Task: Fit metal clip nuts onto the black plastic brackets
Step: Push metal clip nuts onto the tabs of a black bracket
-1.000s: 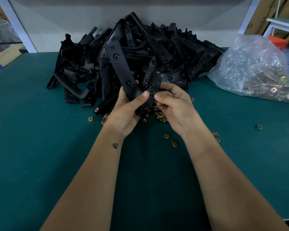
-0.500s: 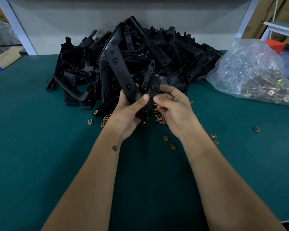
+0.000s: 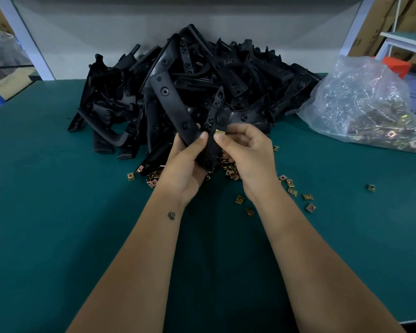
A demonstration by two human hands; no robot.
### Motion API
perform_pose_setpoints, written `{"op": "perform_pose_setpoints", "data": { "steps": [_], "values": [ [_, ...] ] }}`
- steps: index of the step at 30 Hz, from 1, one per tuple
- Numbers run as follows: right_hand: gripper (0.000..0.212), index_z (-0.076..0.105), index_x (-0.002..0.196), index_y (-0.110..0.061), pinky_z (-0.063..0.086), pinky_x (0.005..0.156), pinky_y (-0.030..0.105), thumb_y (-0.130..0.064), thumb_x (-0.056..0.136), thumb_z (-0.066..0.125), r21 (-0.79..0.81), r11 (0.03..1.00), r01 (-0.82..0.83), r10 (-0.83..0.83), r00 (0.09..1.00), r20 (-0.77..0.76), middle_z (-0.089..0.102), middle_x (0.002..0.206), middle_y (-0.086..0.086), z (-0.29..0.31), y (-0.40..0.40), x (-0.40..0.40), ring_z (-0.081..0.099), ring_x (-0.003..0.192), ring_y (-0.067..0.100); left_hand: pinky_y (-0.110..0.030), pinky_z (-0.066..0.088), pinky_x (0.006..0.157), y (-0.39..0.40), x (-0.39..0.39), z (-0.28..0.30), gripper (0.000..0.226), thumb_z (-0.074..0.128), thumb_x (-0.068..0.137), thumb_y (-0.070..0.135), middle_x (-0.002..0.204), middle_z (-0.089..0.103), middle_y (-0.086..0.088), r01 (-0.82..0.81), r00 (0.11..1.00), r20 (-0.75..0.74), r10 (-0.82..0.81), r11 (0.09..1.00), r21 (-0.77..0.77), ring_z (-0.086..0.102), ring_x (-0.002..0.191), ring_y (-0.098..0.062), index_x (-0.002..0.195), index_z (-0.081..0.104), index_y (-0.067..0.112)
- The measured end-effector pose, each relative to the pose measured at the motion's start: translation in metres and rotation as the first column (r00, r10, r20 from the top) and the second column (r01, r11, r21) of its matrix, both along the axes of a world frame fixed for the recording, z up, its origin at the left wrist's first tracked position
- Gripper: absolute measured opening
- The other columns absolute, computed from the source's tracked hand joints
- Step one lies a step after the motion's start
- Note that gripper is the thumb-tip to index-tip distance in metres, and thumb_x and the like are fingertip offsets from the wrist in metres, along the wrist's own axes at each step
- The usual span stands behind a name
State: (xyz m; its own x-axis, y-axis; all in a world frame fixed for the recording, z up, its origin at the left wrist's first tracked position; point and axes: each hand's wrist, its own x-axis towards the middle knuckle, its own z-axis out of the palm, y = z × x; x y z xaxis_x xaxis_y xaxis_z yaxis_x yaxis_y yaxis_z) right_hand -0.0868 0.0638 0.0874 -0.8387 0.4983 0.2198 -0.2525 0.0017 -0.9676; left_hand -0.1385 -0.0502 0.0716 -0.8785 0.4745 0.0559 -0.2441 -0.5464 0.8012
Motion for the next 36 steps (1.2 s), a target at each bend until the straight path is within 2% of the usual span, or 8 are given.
{"op": "perform_pose_setpoints", "data": {
  "steps": [4,10,18,23,28,31,34,36],
  "values": [
    [0.007,0.071,0.081,-0.02,0.046,0.063,0.012,-0.025,0.084,0.075,0.329,0.927,0.18,-0.169,0.984,-0.062,0.067,0.07,-0.014,-0.007,-0.012,-0.002,0.062,0.068,-0.003,-0.044,0.051,0.103,0.005,0.0,-0.001,0.028,0.049,0.102,0.005,0.124,0.067,-0.012,-0.082,0.995,0.061,0.08,0.996,0.03,0.064,0.117,-0.027,0.126,0.057,0.015],
    [0.031,0.069,0.083,-0.018,0.054,0.069,0.036,-0.05,0.083,0.067,0.514,0.809,0.286,-0.314,0.949,-0.034,0.067,0.076,-0.01,-0.008,-0.018,0.001,0.062,0.074,0.008,-0.039,0.054,0.098,0.006,0.003,-0.001,0.029,0.052,0.1,0.004,0.115,0.071,-0.006,-0.07,0.997,-0.048,0.068,0.996,-0.048,0.067,0.113,-0.024,0.126,0.056,0.016],
    [0.026,0.066,0.075,-0.009,0.048,0.062,0.034,-0.032,0.086,0.07,0.558,0.734,0.388,-0.384,0.914,-0.129,0.063,0.07,-0.003,-0.006,-0.015,0.002,0.057,0.065,0.012,-0.035,0.057,0.09,0.011,0.004,-0.004,0.027,0.055,0.1,0.009,0.095,0.073,0.009,-0.037,0.993,-0.118,0.025,0.995,-0.095,0.07,0.099,-0.013,0.119,0.053,0.029],
    [0.029,0.065,0.084,-0.018,0.049,0.064,0.033,-0.045,0.092,0.058,0.606,0.761,0.233,-0.281,0.96,-0.017,0.063,0.075,-0.008,-0.006,-0.012,0.003,0.059,0.072,0.009,-0.039,0.055,0.094,0.01,0.002,-0.003,0.022,0.054,0.101,0.008,0.111,0.072,-0.002,-0.083,0.996,-0.039,0.08,0.994,-0.073,0.069,0.109,-0.021,0.119,0.058,0.019],
    [0.021,0.066,0.092,-0.025,0.045,0.067,0.029,-0.039,0.095,0.05,0.675,0.687,0.27,-0.356,0.935,-0.012,0.059,0.077,-0.014,-0.002,0.0,0.005,0.056,0.077,0.005,-0.041,0.054,0.097,0.01,-0.001,-0.002,0.02,0.051,0.102,0.007,0.123,0.067,-0.01,-0.109,0.993,0.039,0.109,0.994,-0.01,0.065,0.115,-0.026,0.116,0.059,0.017],
    [0.022,0.068,0.106,-0.021,0.042,0.093,0.041,-0.031,0.093,0.052,0.747,0.548,0.375,-0.575,0.818,0.011,0.067,0.102,-0.002,0.0,0.028,0.009,0.058,0.103,0.023,-0.034,0.058,0.086,0.01,-0.002,-0.001,0.018,0.05,0.102,0.006,0.12,0.067,-0.005,-0.111,0.991,0.067,0.112,0.994,-0.013,0.066,0.109,-0.02,0.112,0.058,0.019],
    [0.035,0.064,0.12,-0.019,0.02,0.109,0.046,-0.031,0.088,0.054,0.815,0.367,0.449,-0.848,0.521,0.095,0.055,0.13,0.011,-0.004,0.061,0.026,0.04,0.128,0.031,-0.026,0.057,0.074,0.01,-0.002,0.0,0.019,0.05,0.102,0.005,0.115,0.069,-0.001,-0.115,0.987,0.112,0.114,0.993,0.0,0.068,0.104,-0.015,0.108,0.06,0.021],
    [0.047,0.057,0.127,-0.012,0.009,0.113,0.056,-0.033,0.085,0.054,0.839,0.356,0.412,-0.918,0.322,0.231,0.038,0.147,0.02,-0.006,0.078,0.042,0.024,0.141,0.035,-0.025,0.057,0.071,0.011,-0.002,0.0,0.02,0.05,0.102,0.004,0.114,0.07,0.0,-0.122,0.985,0.126,0.121,0.993,0.001,0.069,0.103,-0.015,0.106,0.06,0.021]
  ]
}}
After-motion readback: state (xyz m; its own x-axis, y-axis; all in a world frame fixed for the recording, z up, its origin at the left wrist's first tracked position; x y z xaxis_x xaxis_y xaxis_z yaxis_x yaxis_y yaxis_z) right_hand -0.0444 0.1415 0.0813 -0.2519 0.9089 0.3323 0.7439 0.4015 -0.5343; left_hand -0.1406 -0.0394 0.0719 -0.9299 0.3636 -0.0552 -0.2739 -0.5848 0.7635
